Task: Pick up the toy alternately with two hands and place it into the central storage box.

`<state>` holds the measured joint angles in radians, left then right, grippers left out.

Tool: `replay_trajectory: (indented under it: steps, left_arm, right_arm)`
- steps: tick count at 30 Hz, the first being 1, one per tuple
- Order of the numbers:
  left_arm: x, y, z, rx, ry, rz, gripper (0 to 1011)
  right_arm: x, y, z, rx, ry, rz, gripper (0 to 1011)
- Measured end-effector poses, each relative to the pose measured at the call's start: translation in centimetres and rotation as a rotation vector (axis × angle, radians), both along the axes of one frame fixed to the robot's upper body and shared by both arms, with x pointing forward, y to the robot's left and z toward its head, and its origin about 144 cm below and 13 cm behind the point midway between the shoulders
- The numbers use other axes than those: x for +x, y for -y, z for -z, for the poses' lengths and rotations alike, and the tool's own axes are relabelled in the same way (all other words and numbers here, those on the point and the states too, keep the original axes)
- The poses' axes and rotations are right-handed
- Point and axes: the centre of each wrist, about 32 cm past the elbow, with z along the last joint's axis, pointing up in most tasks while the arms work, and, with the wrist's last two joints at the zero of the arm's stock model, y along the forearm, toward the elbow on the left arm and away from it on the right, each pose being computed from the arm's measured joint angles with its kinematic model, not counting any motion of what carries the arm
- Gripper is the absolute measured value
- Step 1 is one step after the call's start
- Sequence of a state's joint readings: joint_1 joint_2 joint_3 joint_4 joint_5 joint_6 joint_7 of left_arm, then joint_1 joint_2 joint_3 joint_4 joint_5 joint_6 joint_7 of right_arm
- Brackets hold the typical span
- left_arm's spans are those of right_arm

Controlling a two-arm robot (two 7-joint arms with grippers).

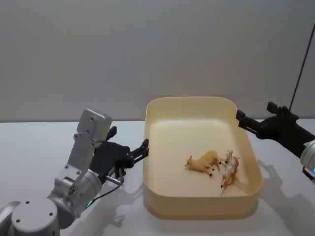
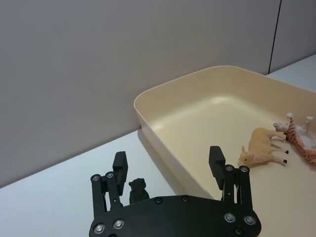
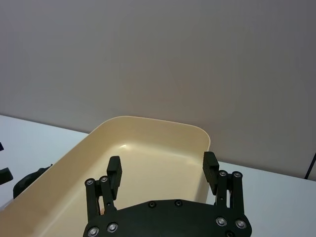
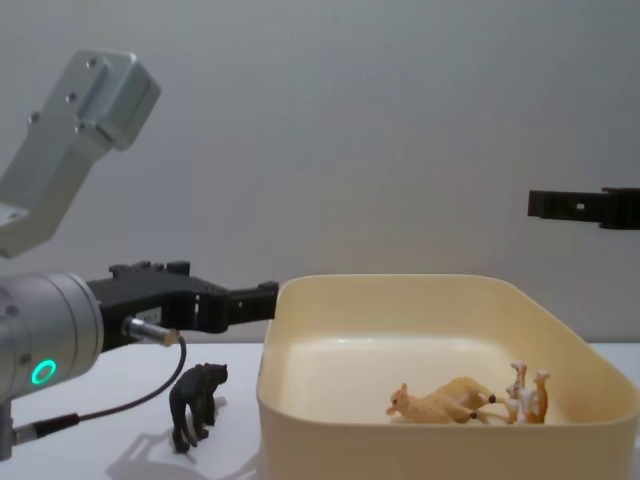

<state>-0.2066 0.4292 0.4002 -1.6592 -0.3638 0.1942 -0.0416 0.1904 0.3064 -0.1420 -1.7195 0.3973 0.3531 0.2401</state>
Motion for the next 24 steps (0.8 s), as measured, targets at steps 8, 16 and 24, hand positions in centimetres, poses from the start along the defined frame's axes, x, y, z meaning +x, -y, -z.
replay_trajectory:
  steps: [8,16,24]
  left_arm:
    - [0.8,-0.1,0.2,0.000,-0.067,-0.032,1001]
    - [1.3,-0.1,0.4,0.010,-0.126,-0.084,1002]
    - [1.6,-0.2,0.7,0.022,-0.174,-0.123,1001]
  right_arm:
    - [0.0,0.0,0.0,0.001,0.000,0.001,1001]
    - [0.0,0.1,0.0,0.001,0.001,0.002,1001]
    - [0.0,0.1,0.0,0.002,0.001,0.001,1001]
